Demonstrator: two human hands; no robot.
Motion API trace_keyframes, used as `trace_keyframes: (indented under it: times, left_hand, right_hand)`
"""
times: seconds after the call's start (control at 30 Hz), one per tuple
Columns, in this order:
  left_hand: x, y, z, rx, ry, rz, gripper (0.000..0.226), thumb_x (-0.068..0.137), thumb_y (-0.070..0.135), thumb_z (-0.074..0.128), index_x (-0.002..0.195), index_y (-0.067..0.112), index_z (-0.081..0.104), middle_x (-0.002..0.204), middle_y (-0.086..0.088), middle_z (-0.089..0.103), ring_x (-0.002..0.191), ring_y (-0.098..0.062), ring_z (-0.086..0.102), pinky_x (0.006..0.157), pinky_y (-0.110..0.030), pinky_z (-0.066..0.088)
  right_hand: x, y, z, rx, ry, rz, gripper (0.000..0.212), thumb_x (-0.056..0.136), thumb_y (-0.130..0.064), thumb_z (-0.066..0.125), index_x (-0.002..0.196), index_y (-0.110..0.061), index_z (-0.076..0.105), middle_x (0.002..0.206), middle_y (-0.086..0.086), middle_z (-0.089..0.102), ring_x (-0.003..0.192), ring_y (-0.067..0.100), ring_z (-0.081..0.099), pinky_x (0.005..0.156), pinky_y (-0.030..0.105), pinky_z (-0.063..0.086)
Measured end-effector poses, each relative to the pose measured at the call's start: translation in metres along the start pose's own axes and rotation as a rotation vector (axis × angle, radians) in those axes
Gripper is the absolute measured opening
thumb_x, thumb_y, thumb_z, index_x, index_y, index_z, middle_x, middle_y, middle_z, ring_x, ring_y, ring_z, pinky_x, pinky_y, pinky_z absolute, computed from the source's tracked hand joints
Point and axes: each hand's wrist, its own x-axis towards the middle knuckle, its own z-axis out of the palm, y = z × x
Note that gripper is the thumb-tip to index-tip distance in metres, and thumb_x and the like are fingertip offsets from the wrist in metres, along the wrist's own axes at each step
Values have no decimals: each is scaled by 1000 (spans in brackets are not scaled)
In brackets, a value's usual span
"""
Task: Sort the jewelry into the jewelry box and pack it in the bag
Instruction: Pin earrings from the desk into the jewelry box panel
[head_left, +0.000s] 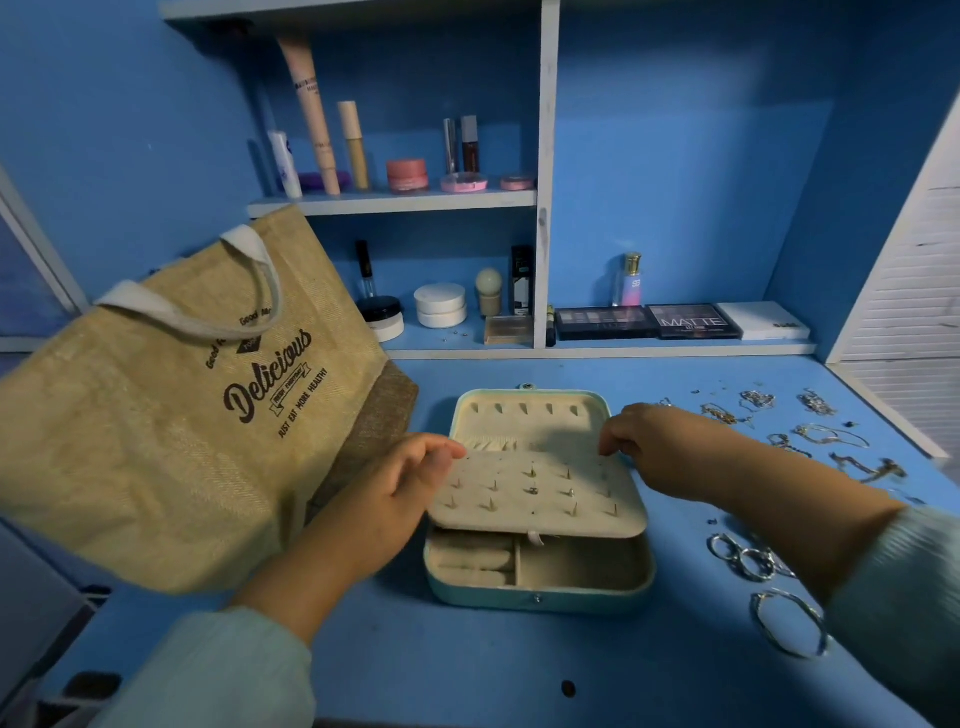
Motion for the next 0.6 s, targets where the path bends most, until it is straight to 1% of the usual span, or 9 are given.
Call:
trace_keyframes:
  times: [0.07, 0.1, 0.2, 0.27, 0.3, 0.37, 0.47, 0.53, 0.6]
  left_hand:
    - [19, -4, -2, 80, 55, 15, 37, 87, 62, 26, 94, 45, 57, 105, 23, 55, 95, 8, 51, 83, -17, 41]
    - [29, -6, -4, 145, 48, 21, 37, 92, 57, 26, 95, 42, 60, 106, 21, 56, 97, 4, 52, 88, -24, 42]
    - [56, -8, -10, 436, -102, -17, 44, 96, 47, 22, 101, 36, 64, 111, 14, 59, 106, -7, 51, 99, -34, 39]
    - [68, -1, -12, 658, -188, 23, 50, 98, 44, 17, 102, 35, 66, 113, 12, 60, 109, -10, 49, 104, -35, 32]
    - [72, 3, -12, 718, -213, 39, 51, 99, 42, 16, 103, 33, 67, 114, 13, 61, 110, -10, 48, 105, -33, 28]
    - [79, 8, -13, 797, -226, 64, 52, 100, 41, 17, 102, 31, 68, 111, 13, 64, 109, -9, 48, 106, -32, 25]
    - [84, 11, -13, 929, -250, 101, 48, 99, 44, 20, 101, 28, 66, 106, 12, 63, 106, -11, 48, 102, -32, 27]
    - [88, 11, -11, 977, -302, 105, 40, 98, 43, 27, 107, 30, 64, 112, 13, 60, 109, -12, 46, 102, -33, 28]
    - [92, 12, -10, 949, -324, 84, 33, 97, 43, 35, 114, 35, 63, 120, 15, 56, 112, -13, 44, 101, -33, 28]
  right_hand:
    - [3, -1, -2, -32, 0, 2, 32, 92, -7, 44, 109, -30, 58, 115, -6, 53, 98, 15, 53, 87, 28, 47]
    - [4, -1, -3, -46, 3, 7, 30, 92, -7, 45, 107, -29, 58, 113, -6, 54, 96, 15, 53, 84, 27, 48]
    - [9, 0, -4, -84, 9, 25, 25, 92, -10, 45, 108, -26, 56, 109, -3, 56, 92, 15, 53, 74, 23, 42]
    - [14, 1, -4, -95, 10, 33, 23, 93, -14, 46, 110, -24, 56, 109, -2, 57, 93, 16, 54, 74, 23, 42]
    - [16, 1, -4, -96, 7, 39, 22, 94, -16, 45, 111, -23, 57, 108, -1, 57, 93, 16, 55, 75, 24, 44]
    - [22, 3, -3, -92, -8, 60, 24, 97, -23, 40, 112, -19, 58, 106, 2, 56, 93, 18, 55, 79, 28, 46]
    - [33, 5, 0, -69, -21, 102, 33, 98, -32, 34, 113, -15, 57, 103, 4, 54, 90, 20, 55, 79, 30, 47]
    - [39, 4, 1, -63, -23, 107, 34, 97, -32, 33, 114, -14, 56, 104, 5, 51, 91, 20, 54, 81, 32, 47]
    - [44, 3, 0, -60, -35, 96, 31, 97, -26, 32, 113, -14, 56, 103, 5, 46, 91, 21, 51, 81, 31, 45]
